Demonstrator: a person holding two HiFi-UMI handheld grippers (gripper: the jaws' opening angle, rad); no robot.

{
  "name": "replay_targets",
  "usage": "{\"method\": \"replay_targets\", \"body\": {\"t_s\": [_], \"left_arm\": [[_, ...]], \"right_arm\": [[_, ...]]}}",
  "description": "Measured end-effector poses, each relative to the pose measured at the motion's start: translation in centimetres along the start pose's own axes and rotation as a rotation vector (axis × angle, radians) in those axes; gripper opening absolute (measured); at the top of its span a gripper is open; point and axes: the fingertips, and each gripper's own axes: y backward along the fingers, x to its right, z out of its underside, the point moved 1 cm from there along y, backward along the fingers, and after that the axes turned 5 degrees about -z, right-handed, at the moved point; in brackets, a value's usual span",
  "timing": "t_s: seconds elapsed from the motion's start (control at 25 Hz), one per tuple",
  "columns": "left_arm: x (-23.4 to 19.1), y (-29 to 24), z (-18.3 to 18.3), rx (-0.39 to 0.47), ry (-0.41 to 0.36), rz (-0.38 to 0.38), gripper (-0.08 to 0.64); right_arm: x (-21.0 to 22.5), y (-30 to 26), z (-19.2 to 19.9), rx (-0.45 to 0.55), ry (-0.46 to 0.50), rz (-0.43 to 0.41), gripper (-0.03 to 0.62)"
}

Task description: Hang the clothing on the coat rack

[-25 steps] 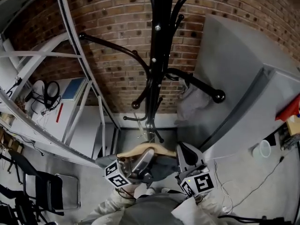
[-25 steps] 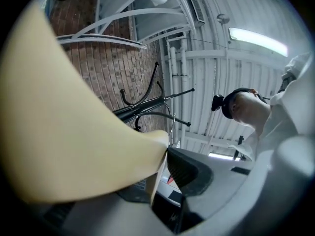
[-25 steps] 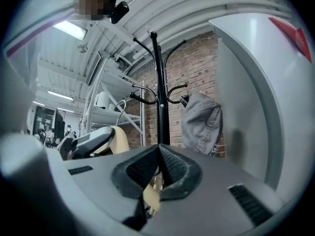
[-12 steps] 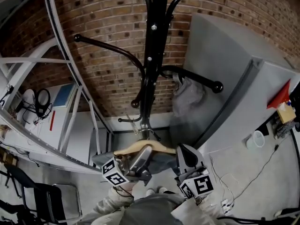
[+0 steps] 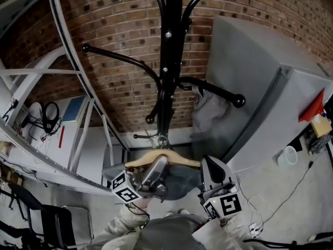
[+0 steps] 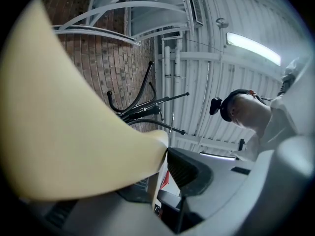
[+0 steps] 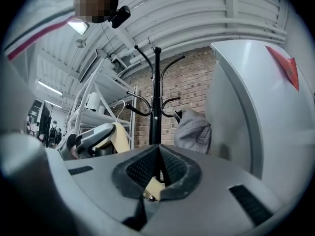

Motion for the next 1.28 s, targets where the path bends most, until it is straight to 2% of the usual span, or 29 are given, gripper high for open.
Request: {"method": "replay_targets", "body": {"t_s": [0.24, 0.56, 1.28], "left_arm": [[0.1, -1.3, -2.0, 0.045, -0.013, 0.027, 0.100], [-0.8, -2.7, -3.7, 0.072, -0.022, 0.025, 0.100], [-5.4, -3.7, -3.2, 0.074, -0.003, -0.014, 0.100]], "right_arm": [[0.6, -0.1, -1.1, 0.025, 0.052, -0.001, 0.025], [1.2, -0.9, -1.3, 0.033, 0.050, -0.022, 0.025], [3.5, -2.5, -0.4, 0.019, 0.024, -0.015, 0.025]]}}
